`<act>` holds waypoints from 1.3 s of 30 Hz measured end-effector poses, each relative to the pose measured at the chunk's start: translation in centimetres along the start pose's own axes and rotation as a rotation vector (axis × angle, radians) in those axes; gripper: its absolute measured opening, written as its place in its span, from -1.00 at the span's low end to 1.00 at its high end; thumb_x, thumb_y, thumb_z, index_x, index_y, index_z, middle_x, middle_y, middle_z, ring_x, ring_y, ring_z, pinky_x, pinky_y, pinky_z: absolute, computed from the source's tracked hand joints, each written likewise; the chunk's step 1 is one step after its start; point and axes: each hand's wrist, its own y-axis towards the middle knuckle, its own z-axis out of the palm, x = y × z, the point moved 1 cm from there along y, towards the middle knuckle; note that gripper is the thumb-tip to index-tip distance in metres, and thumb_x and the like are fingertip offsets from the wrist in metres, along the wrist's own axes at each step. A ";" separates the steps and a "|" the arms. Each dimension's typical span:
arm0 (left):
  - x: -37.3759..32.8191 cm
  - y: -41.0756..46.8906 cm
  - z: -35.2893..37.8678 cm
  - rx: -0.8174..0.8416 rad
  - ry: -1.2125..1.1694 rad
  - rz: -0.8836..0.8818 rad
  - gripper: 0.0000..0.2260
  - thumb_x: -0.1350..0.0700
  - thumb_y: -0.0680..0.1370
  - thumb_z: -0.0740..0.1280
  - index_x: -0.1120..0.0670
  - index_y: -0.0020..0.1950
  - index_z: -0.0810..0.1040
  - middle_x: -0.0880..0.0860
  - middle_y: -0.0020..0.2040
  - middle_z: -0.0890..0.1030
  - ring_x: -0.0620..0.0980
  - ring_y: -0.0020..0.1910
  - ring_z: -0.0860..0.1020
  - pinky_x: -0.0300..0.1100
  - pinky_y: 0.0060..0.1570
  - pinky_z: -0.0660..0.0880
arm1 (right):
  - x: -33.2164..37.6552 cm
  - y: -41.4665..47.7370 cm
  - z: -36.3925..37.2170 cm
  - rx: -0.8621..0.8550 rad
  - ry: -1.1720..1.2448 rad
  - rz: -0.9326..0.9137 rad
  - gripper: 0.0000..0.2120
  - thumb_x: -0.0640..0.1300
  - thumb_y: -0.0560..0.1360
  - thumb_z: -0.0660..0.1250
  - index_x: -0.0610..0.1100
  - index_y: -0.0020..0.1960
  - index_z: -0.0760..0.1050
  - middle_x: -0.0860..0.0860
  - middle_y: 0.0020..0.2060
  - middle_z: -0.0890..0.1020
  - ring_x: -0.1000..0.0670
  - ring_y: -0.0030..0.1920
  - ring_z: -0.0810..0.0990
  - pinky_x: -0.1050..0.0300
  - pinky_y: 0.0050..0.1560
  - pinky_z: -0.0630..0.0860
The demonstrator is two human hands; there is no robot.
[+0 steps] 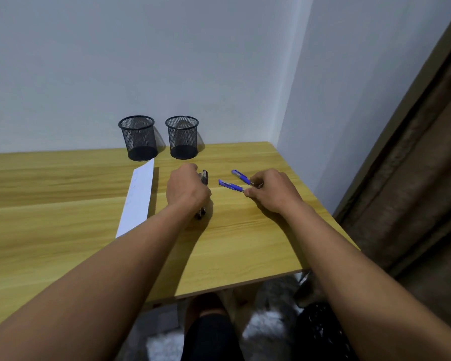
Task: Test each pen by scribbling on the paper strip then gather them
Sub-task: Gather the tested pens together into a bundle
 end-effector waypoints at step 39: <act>-0.9 2.7 -0.9 0.358 -0.130 0.047 -0.61 0.23 0.45 0.52 -0.05 0.24 0.61 0.13 0.06 0.65 0.11 0.02 0.61 -0.08 -0.09 0.51 | 0.2 0.3 -2.4 0.137 0.024 -0.067 -0.81 -0.21 0.48 0.33 -0.04 -0.06 0.70 0.00 -0.26 0.72 -0.03 -0.16 0.68 -0.01 -0.07 0.63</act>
